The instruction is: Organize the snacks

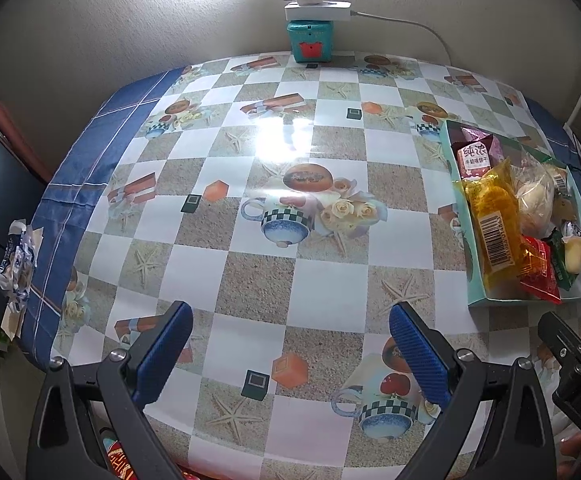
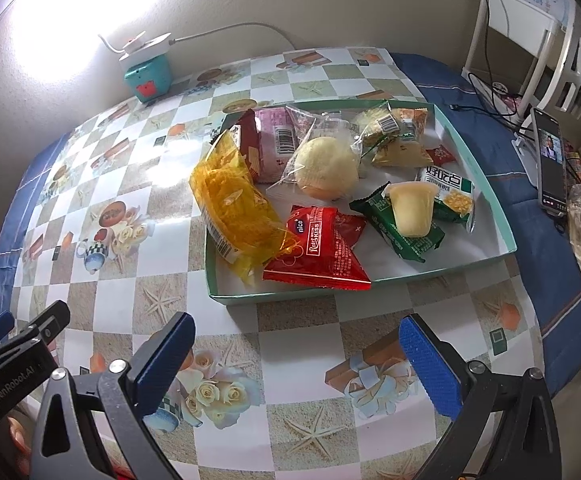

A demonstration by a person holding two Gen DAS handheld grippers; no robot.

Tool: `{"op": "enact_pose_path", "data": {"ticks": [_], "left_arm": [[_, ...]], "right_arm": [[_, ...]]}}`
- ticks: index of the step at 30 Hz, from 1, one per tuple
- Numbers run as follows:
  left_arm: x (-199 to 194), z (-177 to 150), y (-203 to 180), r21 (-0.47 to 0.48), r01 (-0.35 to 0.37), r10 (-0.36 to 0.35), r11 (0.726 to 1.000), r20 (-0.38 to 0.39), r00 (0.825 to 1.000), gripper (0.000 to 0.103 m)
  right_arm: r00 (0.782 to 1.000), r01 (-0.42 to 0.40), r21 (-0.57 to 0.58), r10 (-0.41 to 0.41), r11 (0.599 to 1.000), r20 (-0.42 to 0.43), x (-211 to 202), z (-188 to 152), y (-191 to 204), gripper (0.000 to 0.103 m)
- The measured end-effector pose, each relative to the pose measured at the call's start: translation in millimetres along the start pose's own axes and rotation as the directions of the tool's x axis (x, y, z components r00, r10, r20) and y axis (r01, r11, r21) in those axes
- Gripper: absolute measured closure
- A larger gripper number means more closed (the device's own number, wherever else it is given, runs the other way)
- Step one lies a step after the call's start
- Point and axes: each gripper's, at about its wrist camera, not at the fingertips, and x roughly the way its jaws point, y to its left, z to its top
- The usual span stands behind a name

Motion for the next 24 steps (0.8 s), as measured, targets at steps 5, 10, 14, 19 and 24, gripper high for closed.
{"op": "enact_pose_path", "data": {"ticks": [5, 10, 14, 19, 24], "left_arm": [[0.7, 1.1, 2.0, -0.009, -0.003, 0.003, 1.0, 0.001, 1.0, 0.004], [0.5, 1.3, 2.8, -0.015, -0.002, 0.002, 1.0, 0.004, 1.0, 0.004], [0.0, 1.2, 2.8, -0.014, -0.005, 0.005, 1.0, 0.006, 1.0, 0.004], [-1.0, 0.8, 2.8, -0.013, -0.006, 0.007, 1.0, 0.012, 1.0, 0.004], [-0.4, 1.5, 2.2, -0.008, -0.001, 0.001, 1.0, 0.009, 1.0, 0.004]], "right_arm": [[1.0, 0.001, -0.004, -0.001, 1.0, -0.005, 1.5, 0.7, -0.7, 0.0], [1.0, 0.0, -0.006, 0.0, 1.0, -0.006, 1.8, 0.7, -0.7, 0.0], [1.0, 0.003, -0.006, -0.003, 1.0, -0.009, 2.6, 0.6, -0.5, 0.0], [1.0, 0.004, -0.009, -0.004, 1.0, -0.01, 3.3, 0.6, -0.8, 0.0], [1.0, 0.004, -0.012, -0.004, 1.0, -0.012, 4.2, 0.3, -0.9, 0.0]]}}
